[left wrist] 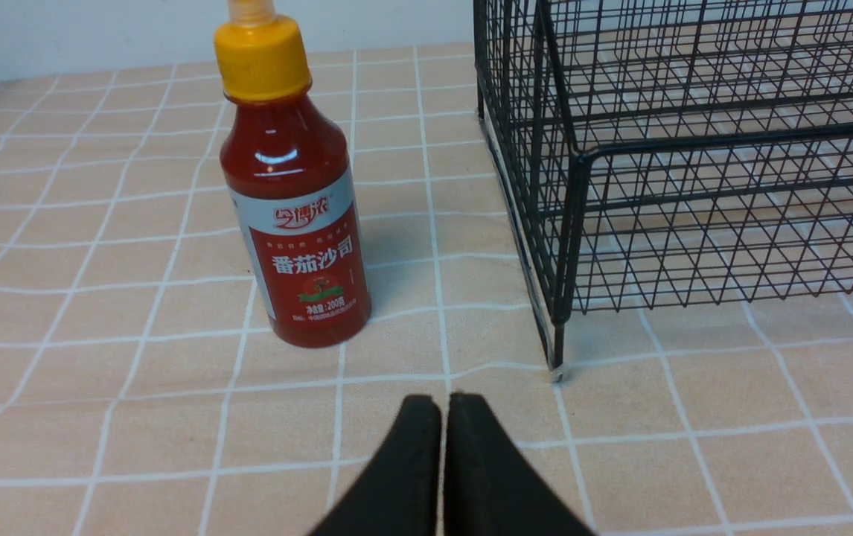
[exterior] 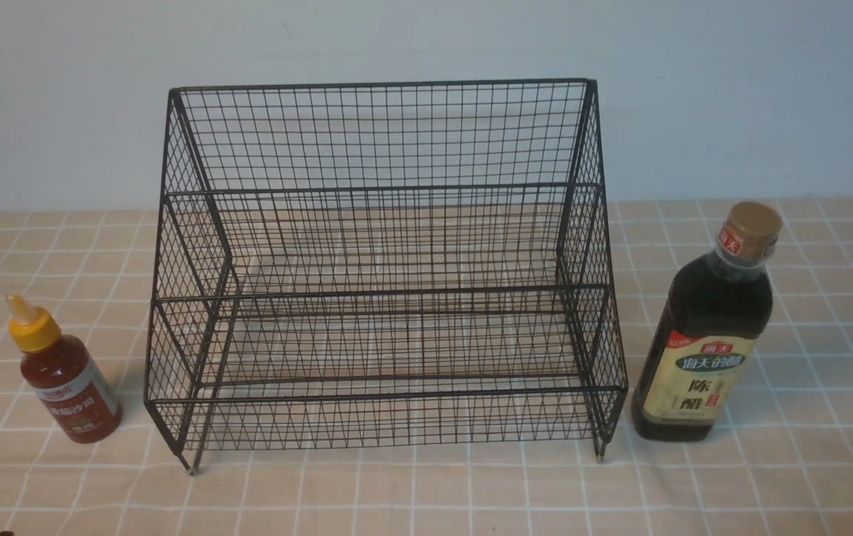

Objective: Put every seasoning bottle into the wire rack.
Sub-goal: Use the right arm to grab the condiment bottle closest to it

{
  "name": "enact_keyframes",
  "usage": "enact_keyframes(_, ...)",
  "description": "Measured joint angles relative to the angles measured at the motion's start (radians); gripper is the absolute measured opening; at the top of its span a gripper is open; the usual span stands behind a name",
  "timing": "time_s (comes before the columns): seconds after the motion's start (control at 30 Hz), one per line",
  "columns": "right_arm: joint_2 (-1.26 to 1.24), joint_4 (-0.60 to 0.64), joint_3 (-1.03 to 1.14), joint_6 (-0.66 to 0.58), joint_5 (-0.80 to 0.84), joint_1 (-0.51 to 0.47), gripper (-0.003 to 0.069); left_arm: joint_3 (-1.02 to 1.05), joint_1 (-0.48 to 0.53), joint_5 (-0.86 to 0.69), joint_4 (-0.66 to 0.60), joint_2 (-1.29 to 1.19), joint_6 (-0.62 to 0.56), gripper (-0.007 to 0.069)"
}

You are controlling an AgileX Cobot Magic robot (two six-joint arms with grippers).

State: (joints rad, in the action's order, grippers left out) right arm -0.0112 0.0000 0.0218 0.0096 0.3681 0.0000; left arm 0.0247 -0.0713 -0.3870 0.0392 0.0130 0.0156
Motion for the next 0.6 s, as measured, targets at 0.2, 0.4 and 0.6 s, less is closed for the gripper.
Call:
enact_keyframes(0.2, 0.000, 0.000, 0.000, 0.002, 0.000, 0.000, -0.0015, 0.000, 0.000, 0.000, 0.000, 0.000, 0.000, -0.0007)
enact_keyframes(0.4, 0.000, 0.076, 0.004, 0.056, -0.043, 0.001, -0.0015, 0.000, 0.000, 0.000, 0.000, 0.000, 0.000, -0.0007)
enact_keyframes(0.6, 0.000, 0.449, 0.006, 0.211, -0.269, 0.001, -0.0015, 0.000, 0.000, 0.000, 0.000, 0.000, 0.000, -0.0007)
